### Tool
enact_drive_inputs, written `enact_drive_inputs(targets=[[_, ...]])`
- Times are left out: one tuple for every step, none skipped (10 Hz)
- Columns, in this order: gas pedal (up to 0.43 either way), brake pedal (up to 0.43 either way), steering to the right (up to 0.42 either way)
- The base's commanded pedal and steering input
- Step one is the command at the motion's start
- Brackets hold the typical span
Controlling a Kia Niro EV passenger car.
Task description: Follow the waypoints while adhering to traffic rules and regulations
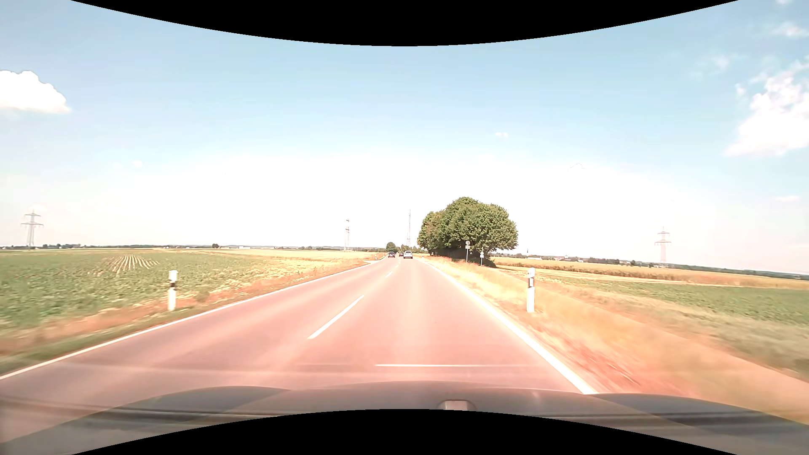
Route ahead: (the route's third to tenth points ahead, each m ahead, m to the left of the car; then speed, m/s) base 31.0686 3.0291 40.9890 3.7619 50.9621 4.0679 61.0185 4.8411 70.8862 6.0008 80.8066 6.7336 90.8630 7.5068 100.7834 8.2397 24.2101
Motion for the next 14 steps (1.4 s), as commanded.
enact_drive_inputs(targets=[[0.24,0.0,-0.008],[0.24,0.0,-0.007],[0.24,0.0,-0.006],[0.24,0.0,-0.006],[0.248,0.0,-0.005],[0.248,0.0,-0.005],[0.248,0.0,-0.005],[0.248,0.0,-0.005],[0.248,0.0,-0.005],[0.248,0.0,-0.005],[0.248,0.0,-0.005],[0.248,0.0,-0.005],[0.248,0.0,-0.005],[0.248,0.0,-0.005]])
